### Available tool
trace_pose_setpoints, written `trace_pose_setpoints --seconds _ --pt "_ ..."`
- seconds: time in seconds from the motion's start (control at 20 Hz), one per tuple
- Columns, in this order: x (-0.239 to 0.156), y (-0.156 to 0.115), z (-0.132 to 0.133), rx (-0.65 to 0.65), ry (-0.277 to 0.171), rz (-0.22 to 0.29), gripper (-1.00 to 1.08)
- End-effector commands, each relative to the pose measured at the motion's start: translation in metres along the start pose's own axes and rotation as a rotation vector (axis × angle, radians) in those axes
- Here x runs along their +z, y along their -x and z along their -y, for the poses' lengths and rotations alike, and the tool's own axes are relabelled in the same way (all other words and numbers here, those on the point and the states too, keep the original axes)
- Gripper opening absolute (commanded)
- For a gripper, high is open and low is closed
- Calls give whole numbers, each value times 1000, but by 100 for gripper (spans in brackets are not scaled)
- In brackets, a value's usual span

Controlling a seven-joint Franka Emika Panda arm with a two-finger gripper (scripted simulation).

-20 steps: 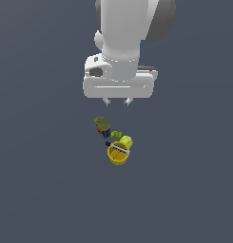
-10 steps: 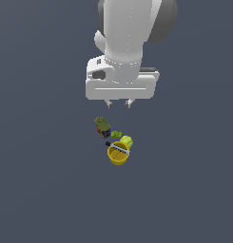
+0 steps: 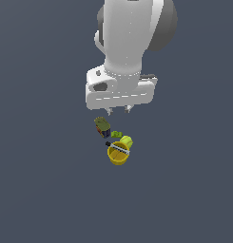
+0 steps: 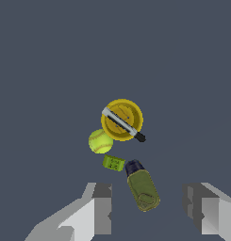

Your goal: Pick up a designated object from a clutter of objects.

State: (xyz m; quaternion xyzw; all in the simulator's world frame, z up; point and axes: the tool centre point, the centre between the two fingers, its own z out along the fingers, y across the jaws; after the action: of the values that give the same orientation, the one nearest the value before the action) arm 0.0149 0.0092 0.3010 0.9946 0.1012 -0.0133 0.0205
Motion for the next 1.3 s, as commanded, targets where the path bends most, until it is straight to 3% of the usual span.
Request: trace_pose_setpoints --seconds 0.0,1.25 --pt "6 -5 -1 -50 -4 8 28" --pt "97 -61 -11 -667 -95 70 28"
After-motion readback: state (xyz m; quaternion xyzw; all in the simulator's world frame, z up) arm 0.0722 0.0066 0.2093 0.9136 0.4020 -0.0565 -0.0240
